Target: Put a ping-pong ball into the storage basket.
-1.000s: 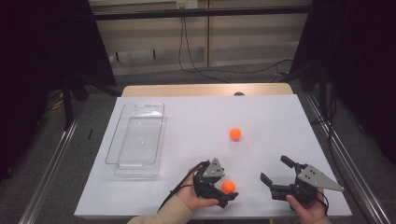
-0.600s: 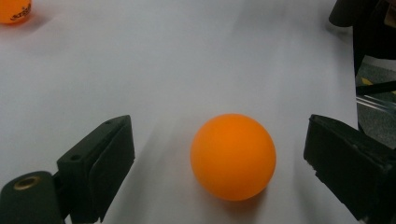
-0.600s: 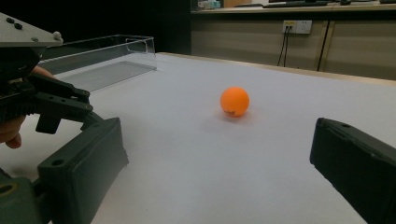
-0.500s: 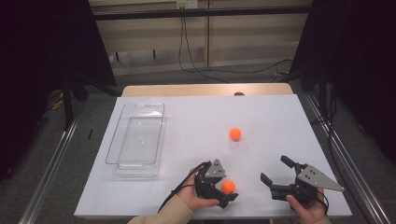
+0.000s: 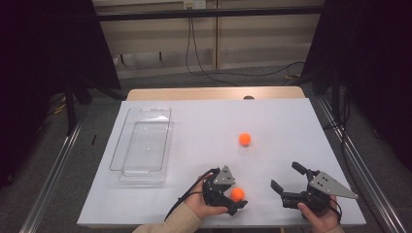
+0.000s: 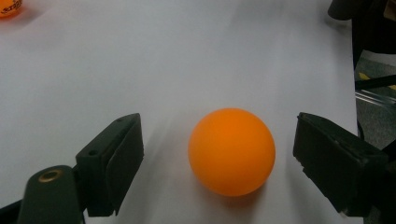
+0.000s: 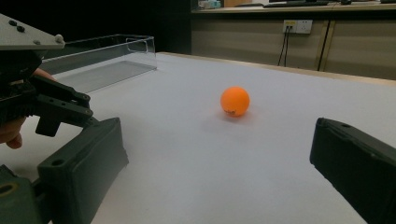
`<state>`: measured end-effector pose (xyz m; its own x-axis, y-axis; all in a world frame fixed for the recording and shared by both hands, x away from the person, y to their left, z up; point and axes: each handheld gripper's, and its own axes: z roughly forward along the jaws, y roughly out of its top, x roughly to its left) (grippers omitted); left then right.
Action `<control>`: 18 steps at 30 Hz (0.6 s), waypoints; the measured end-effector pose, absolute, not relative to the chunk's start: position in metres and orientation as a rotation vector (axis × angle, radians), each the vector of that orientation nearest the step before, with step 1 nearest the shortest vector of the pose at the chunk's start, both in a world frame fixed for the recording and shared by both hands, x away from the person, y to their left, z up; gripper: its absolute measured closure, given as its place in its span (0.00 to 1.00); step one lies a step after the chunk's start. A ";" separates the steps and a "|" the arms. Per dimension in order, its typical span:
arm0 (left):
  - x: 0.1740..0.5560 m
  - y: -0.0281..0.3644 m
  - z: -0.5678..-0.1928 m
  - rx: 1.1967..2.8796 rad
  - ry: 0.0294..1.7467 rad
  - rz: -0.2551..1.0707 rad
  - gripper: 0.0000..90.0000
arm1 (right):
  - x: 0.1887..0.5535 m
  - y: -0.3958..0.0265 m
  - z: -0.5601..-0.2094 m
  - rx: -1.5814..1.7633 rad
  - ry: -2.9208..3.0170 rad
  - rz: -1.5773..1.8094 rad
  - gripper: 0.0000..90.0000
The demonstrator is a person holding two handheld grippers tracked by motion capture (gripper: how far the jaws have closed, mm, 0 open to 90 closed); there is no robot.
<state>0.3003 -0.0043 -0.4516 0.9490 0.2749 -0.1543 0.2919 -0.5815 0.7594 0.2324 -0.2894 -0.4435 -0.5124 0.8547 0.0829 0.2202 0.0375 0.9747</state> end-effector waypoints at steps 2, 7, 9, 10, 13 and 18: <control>0.300 -0.004 -0.452 2.223 0.403 -0.029 0.20 | 0.232 -0.289 -0.443 1.086 1.776 1.509 0.03; 0.301 -0.005 -0.452 2.220 0.404 -0.033 0.22 | 0.232 -0.289 -0.443 1.086 1.776 1.509 0.03; 0.301 -0.005 -0.453 2.216 0.408 -0.038 0.24 | 0.232 -0.289 -0.443 1.086 1.777 1.509 0.03; 0.301 -0.005 -0.453 2.226 0.399 -0.034 0.24 | 0.232 -0.289 -0.444 1.087 1.778 1.508 0.03; 0.301 -0.005 -0.453 2.227 0.400 -0.037 0.25 | 0.232 -0.289 -0.444 1.087 1.778 1.509 0.03; 0.301 -0.006 -0.454 2.227 0.408 -0.048 0.28 | 0.232 -0.290 -0.443 1.086 1.777 1.509 0.03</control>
<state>0.3009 -0.0060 -0.4536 0.9460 0.2743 -0.1729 0.3071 -0.5861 0.7498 0.2325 -0.2896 -0.4435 -0.5138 0.8538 0.0838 0.2212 0.0375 0.9745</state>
